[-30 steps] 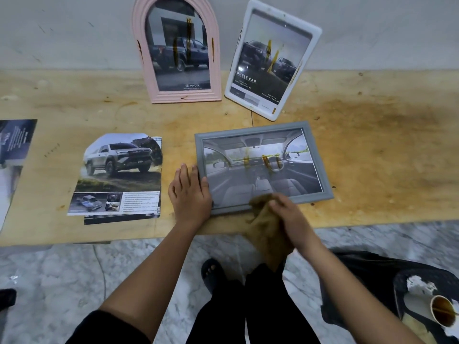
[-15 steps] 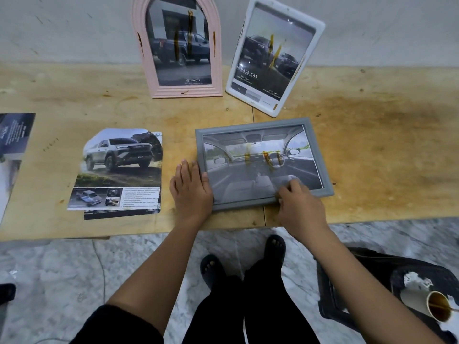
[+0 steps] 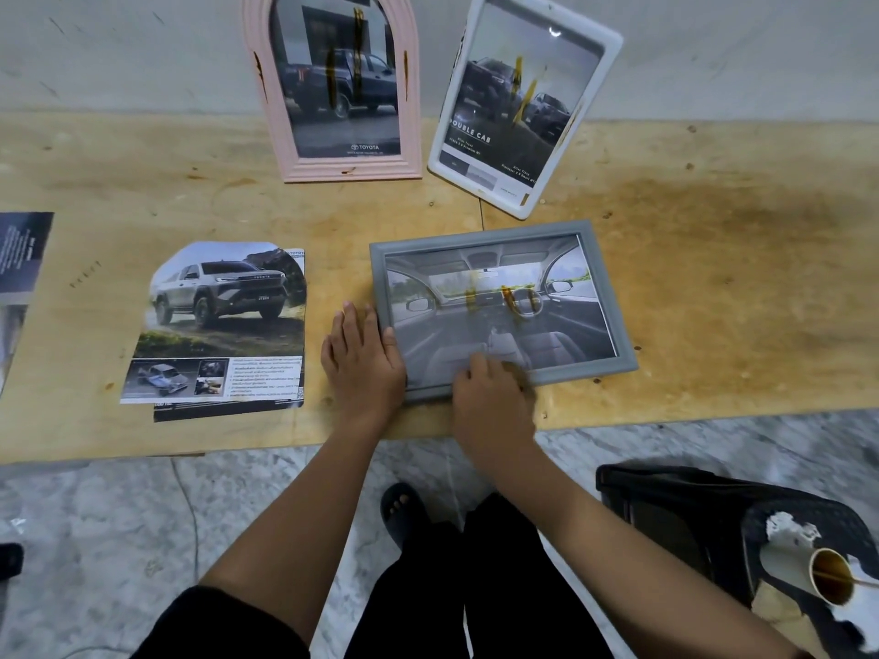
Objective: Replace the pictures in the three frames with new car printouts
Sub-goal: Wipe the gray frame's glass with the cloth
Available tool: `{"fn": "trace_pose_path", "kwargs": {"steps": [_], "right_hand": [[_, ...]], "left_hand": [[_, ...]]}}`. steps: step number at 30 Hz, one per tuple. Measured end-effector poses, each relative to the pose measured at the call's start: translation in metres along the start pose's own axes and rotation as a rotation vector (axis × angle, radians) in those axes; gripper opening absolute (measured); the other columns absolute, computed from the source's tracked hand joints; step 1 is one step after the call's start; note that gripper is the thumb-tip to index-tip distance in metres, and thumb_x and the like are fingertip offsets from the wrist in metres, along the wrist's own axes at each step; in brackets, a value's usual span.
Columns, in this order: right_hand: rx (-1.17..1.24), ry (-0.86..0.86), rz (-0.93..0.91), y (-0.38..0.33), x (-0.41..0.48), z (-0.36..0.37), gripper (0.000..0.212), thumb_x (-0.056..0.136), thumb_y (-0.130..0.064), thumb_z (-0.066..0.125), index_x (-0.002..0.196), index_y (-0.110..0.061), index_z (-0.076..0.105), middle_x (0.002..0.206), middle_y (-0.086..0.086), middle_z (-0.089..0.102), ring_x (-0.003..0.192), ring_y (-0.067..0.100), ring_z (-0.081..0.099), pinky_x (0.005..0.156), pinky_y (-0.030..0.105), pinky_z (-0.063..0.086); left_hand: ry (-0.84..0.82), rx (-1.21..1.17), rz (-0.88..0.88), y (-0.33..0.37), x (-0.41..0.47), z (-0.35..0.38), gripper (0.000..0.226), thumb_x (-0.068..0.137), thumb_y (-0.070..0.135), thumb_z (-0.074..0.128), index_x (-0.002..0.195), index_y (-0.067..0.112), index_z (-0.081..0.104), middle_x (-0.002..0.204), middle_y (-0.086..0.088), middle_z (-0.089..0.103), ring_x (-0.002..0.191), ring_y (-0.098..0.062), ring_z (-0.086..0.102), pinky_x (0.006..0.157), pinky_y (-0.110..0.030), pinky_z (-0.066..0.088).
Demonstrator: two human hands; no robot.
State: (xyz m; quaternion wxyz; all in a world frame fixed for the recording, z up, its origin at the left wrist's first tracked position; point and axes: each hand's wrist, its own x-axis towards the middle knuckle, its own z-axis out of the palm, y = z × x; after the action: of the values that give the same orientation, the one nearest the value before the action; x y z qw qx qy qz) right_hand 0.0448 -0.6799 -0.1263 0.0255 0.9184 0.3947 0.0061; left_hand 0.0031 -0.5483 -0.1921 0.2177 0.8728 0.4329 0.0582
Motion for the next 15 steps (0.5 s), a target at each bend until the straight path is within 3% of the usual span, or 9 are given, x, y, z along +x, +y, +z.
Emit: {"fn": "trace_pose_path", "kwargs": {"steps": [4,6,8,10,12,15], "right_hand": [[0.156,-0.011,-0.065,-0.005,-0.001,0.017,0.031,0.066,-0.009,0.032,0.062,-0.009,0.063,0.071,0.010,0.062,0.058,0.022,0.059,0.048,0.022,0.044],[0.266,-0.024,-0.104,0.005,-0.005,0.016,0.024,0.069,-0.004,0.038,0.067,-0.007,0.062,0.078,0.013,0.062,0.066,0.025,0.060,0.055,0.025,0.049],[0.507,-0.164,-0.152,0.024,-0.001,0.014,0.013,0.081,0.000,0.048,0.080,-0.003,0.061,0.091,0.011,0.056,0.082,0.027,0.056,0.072,0.033,0.050],[0.770,-0.357,-0.178,0.049,0.004,0.002,0.012,0.090,-0.007,0.051,0.093,-0.005,0.062,0.094,-0.004,0.053,0.091,0.016,0.050,0.083,0.020,0.041],[1.089,-0.434,-0.050,0.073,0.005,-0.013,0.014,0.090,-0.010,0.054,0.097,-0.010,0.065,0.089,-0.016,0.059,0.088,0.003,0.053,0.079,0.008,0.037],[1.554,-0.221,0.399,0.114,0.002,-0.029,0.015,0.088,-0.007,0.057,0.100,-0.012,0.063,0.081,-0.014,0.067,0.074,-0.003,0.059,0.072,0.008,0.043]], "left_hand": [[-0.031,0.020,0.011,-0.001,0.002,0.000,0.059,0.091,0.040,0.016,0.143,0.017,0.031,0.156,-0.006,0.018,0.144,-0.021,0.009,0.115,-0.041,0.006],[-0.029,0.016,0.013,-0.001,0.002,0.000,0.059,0.091,0.040,0.016,0.142,0.017,0.033,0.155,-0.006,0.019,0.144,-0.021,0.010,0.114,-0.042,0.006],[-0.025,0.007,0.020,-0.001,0.002,0.000,0.058,0.091,0.041,0.017,0.141,0.016,0.034,0.155,-0.006,0.020,0.144,-0.020,0.011,0.113,-0.042,0.007],[-0.013,0.005,0.017,-0.001,0.001,0.000,0.058,0.091,0.041,0.017,0.140,0.016,0.036,0.154,-0.006,0.021,0.143,-0.021,0.012,0.113,-0.042,0.008],[-0.001,0.010,0.019,-0.002,0.001,0.000,0.058,0.091,0.041,0.019,0.139,0.015,0.037,0.153,-0.007,0.023,0.143,-0.022,0.014,0.113,-0.043,0.009],[0.008,0.021,0.014,-0.001,0.002,0.000,0.060,0.090,0.043,0.018,0.139,0.014,0.039,0.153,-0.007,0.025,0.143,-0.022,0.016,0.112,-0.044,0.011]]}}
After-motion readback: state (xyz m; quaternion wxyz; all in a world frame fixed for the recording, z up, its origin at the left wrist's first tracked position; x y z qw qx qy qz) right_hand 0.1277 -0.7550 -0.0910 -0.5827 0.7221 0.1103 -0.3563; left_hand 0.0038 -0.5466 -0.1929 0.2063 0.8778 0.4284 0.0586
